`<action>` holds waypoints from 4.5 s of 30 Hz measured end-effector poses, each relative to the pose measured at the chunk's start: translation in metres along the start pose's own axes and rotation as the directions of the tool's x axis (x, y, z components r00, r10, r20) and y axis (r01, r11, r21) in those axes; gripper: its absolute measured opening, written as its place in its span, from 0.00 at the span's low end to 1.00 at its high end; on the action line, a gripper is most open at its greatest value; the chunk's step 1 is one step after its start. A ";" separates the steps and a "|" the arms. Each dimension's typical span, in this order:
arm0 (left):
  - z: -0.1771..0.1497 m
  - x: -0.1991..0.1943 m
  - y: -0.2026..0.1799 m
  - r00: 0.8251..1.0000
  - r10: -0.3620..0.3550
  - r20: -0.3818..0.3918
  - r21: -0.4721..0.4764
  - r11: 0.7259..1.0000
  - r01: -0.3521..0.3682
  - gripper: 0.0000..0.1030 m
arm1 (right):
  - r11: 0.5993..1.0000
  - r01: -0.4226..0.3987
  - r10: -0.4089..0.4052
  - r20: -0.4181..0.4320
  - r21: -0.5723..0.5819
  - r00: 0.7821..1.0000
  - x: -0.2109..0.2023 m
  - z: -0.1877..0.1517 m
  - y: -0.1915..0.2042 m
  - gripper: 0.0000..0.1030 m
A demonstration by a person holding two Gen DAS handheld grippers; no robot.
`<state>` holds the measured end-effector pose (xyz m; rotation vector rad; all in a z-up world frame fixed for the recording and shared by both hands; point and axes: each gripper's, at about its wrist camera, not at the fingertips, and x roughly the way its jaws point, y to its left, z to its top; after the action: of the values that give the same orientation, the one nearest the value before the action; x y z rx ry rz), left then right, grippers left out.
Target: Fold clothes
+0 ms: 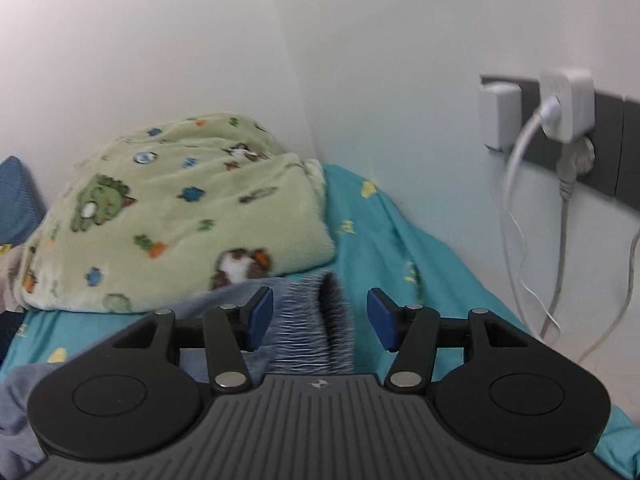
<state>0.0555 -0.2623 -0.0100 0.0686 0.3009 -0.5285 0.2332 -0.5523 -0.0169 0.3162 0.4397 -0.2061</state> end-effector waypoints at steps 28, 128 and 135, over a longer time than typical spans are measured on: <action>-0.011 -0.057 0.197 0.956 0.253 -0.147 -0.098 0.958 -0.269 0.56 | 0.977 -0.175 0.178 0.017 -0.126 0.984 -0.079 -0.126 0.191 0.57; -0.040 -0.035 0.209 0.959 0.205 -0.197 -0.126 0.965 -0.232 0.55 | 0.695 0.060 -0.189 0.101 0.716 0.977 -0.110 -0.124 -0.031 0.15; -0.042 -0.030 0.213 0.957 0.182 -0.224 -0.161 0.962 -0.221 0.55 | 0.677 0.243 -0.372 0.038 0.695 0.927 -0.086 -0.136 -0.084 0.14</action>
<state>0.1272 -0.0585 -0.0441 -0.0262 0.5405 -0.2874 0.0827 -0.5732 -0.1163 0.9506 0.2174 -0.7399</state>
